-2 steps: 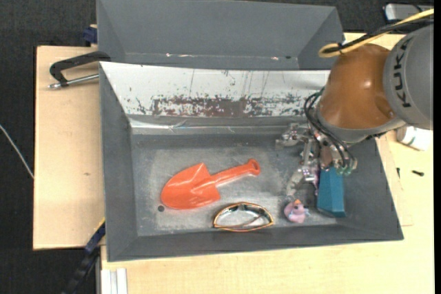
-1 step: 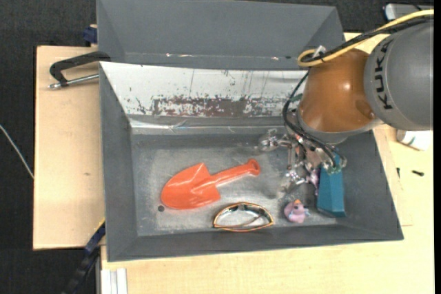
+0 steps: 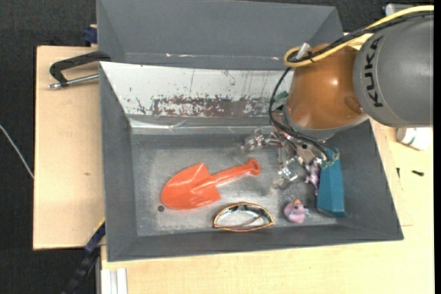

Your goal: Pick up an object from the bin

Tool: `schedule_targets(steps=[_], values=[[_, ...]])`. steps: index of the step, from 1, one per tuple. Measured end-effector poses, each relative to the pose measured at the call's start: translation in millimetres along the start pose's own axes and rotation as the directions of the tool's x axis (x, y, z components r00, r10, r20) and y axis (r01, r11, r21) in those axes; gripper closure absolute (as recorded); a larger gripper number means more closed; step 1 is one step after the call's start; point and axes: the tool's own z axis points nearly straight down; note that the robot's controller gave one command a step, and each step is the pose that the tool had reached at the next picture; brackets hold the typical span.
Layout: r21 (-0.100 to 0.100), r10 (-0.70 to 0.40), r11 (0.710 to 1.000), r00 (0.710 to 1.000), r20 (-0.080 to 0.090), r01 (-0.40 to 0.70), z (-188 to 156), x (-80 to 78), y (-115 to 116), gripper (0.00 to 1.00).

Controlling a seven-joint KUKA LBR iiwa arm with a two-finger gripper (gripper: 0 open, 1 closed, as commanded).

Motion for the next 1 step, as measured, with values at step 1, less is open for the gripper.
schedule_targets(steps=[1], values=[[-0.001,0.295,0.956,0.956,-0.003,-0.295,11.7,-16.1,21.6,0.0]])
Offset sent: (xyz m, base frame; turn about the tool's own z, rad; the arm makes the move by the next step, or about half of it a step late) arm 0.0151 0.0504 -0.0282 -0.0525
